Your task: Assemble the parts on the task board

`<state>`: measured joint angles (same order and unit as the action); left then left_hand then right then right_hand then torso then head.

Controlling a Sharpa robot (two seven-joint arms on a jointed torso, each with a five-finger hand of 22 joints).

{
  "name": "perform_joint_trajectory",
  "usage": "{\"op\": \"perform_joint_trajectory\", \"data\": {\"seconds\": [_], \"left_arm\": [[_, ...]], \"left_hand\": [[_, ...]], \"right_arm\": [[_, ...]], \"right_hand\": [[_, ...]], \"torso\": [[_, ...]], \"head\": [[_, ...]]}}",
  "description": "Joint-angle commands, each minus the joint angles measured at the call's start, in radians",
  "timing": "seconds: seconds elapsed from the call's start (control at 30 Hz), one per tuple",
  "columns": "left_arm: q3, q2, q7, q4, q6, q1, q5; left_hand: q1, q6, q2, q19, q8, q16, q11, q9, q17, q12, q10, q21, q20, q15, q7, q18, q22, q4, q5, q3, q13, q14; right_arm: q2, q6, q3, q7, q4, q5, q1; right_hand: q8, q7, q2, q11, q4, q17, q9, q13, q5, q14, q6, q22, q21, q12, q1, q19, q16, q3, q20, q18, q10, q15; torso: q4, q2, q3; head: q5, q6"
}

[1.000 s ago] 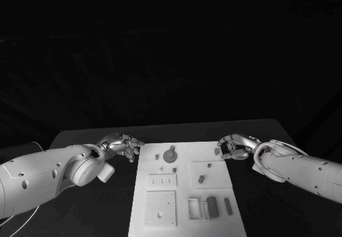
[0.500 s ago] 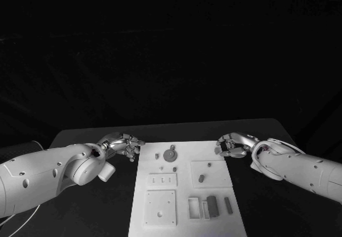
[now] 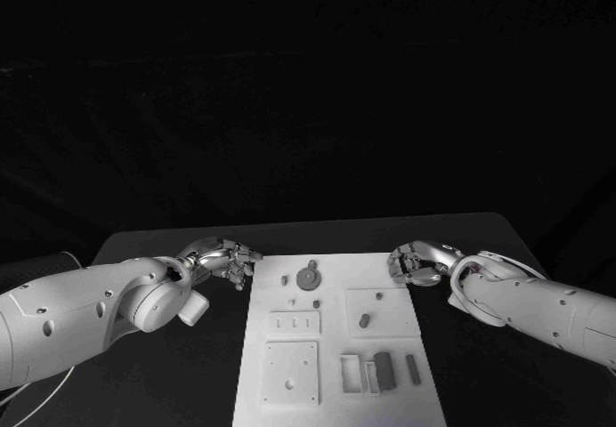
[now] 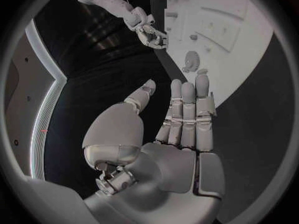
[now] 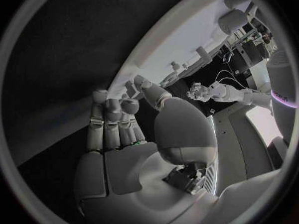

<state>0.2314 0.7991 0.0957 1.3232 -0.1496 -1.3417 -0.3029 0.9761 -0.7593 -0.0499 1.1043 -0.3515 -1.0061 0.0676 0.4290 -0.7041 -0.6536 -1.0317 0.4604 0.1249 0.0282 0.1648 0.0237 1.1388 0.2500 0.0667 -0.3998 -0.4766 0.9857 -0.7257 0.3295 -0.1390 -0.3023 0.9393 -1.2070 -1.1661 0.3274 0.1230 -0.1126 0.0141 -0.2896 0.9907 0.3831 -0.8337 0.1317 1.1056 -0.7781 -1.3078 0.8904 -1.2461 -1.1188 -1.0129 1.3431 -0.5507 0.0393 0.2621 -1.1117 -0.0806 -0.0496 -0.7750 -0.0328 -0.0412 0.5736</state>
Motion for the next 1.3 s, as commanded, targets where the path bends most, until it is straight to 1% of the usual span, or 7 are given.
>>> {"op": "perform_joint_trajectory", "data": {"seconds": [0.03,0.37,0.47,0.73,1.0,1.2,1.3], "left_arm": [[-0.001,0.0,0.007,0.004,0.013,-0.001,0.0],[-0.001,0.003,0.005,0.006,0.014,-0.001,0.0],[-0.001,0.002,0.004,0.006,0.013,-0.001,0.0],[-0.001,0.001,0.003,0.006,0.014,-0.001,0.0],[-0.001,-0.001,0.002,0.005,0.015,-0.001,0.0],[-0.001,-0.001,0.0,0.004,0.018,-0.001,0.0],[-0.001,-0.001,-0.001,0.004,0.019,-0.001,0.0]], "left_hand": [[-0.005,-0.013,-0.003,-0.001,0.005,0.004,0.003,0.001,0.001,0.006,0.0,-0.004,0.002,0.0,0.016,0.048,0.001,0.006,0.0,0.0,0.001,-0.008],[-0.005,-0.013,-0.003,-0.001,0.005,0.003,0.003,0.002,0.001,0.007,-0.001,-0.004,0.002,0.0,0.015,0.049,0.001,0.006,0.0,0.0,0.0,-0.008],[-0.005,-0.013,-0.003,-0.001,0.005,0.003,0.003,0.002,0.001,0.007,-0.001,-0.004,0.002,0.0,0.015,0.049,0.001,0.006,0.0,0.0,0.0,-0.008],[-0.005,-0.013,-0.002,-0.001,0.005,0.003,0.003,0.002,0.001,0.007,-0.001,-0.005,0.002,0.0,0.015,0.049,0.002,0.007,-0.001,0.0,0.0,-0.008],[-0.005,-0.013,-0.002,-0.001,0.005,0.003,0.003,0.002,0.001,0.008,-0.001,-0.005,0.002,0.0,0.015,0.049,0.002,0.007,-0.001,0.0,0.0,-0.008],[-0.005,-0.013,-0.002,-0.001,0.005,0.003,0.003,0.002,0.001,0.008,-0.001,-0.005,0.002,0.0,0.015,0.049,0.002,0.007,-0.001,0.0,0.0,-0.008],[-0.005,-0.013,-0.002,-0.001,0.005,0.003,0.003,0.002,0.002,0.009,-0.001,-0.005,0.002,0.0,0.015,0.049,0.002,0.007,-0.001,0.0,0.0,-0.008]], "right_arm": [[0.002,-0.015,0.0,-0.012,-0.003,-0.001,0.0],[0.008,-0.016,0.0,-0.012,-0.009,-0.001,0.009],[0.008,-0.013,0.0,-0.012,-0.01,-0.001,0.01],[0.011,-0.007,0.0,-0.016,-0.004,0.005,0.01],[0.014,-0.003,0.0,-0.012,-0.003,0.004,0.01],[0.015,0.005,0.0,-0.008,-0.004,0.01,0.01],[0.016,0.005,0.0,-0.008,-0.005,0.01,0.01]], "right_hand": [[0.006,0.0,0.013,-0.003,-0.002,0.001,0.001,-0.002,0.003,0.001,-0.008,-0.016,0.006,-0.006,-0.002,0.002,0.005,0.003,-0.003,0.0,-0.002,-0.008],[0.01,0.001,0.018,-0.002,-0.001,0.002,0.003,-0.003,0.002,0.002,-0.015,-0.017,0.007,-0.008,-0.002,0.001,0.007,0.004,-0.003,0.0,-0.003,-0.008],[0.013,0.003,0.022,-0.001,-0.001,0.002,0.004,-0.004,0.003,0.003,-0.02,-0.017,0.008,-0.009,-0.001,0.001,0.009,0.005,-0.004,0.0,-0.004,-0.007],[0.03,0.007,0.03,0.004,-0.001,0.005,0.013,-0.01,0.005,0.012,-0.056,-0.018,0.019,-0.02,-0.002,-0.01,0.021,0.009,-0.009,0.0,-0.013,-0.004],[0.031,0.008,0.032,0.004,-0.001,0.006,0.014,-0.011,0.004,0.013,-0.059,-0.018,0.021,-0.021,0.0,-0.011,0.023,0.01,-0.01,0.0,-0.014,-0.003],[0.031,0.009,0.031,0.005,0.0,0.006,0.014,-0.011,0.004,0.013,-0.059,-0.018,0.021,-0.022,0.002,-0.012,0.024,0.011,-0.01,0.0,-0.014,-0.003],[0.031,0.01,0.037,0.006,0.0,0.006,0.014,-0.011,0.005,0.014,-0.061,-0.018,0.022,-0.023,0.002,-0.012,0.025,0.009,-0.01,0.0,-0.015,-0.002]], "torso": [[0.0012,0.0,0.0],[0.0023,0.001,-0.0011],[0.0018,0.002,-0.0004],[0.0026,0.002,-0.001],[0.0015,0.002,0.0002],[0.0017,0.001,-0.0003],[0.0022,0.002,0.0001]], "head": [[0.001,0.001],[0.004,0.006],[0.003,0.007],[0.002,0.005],[0.001,0.004],[0.001,0.005],[0.001,0.005]]}}
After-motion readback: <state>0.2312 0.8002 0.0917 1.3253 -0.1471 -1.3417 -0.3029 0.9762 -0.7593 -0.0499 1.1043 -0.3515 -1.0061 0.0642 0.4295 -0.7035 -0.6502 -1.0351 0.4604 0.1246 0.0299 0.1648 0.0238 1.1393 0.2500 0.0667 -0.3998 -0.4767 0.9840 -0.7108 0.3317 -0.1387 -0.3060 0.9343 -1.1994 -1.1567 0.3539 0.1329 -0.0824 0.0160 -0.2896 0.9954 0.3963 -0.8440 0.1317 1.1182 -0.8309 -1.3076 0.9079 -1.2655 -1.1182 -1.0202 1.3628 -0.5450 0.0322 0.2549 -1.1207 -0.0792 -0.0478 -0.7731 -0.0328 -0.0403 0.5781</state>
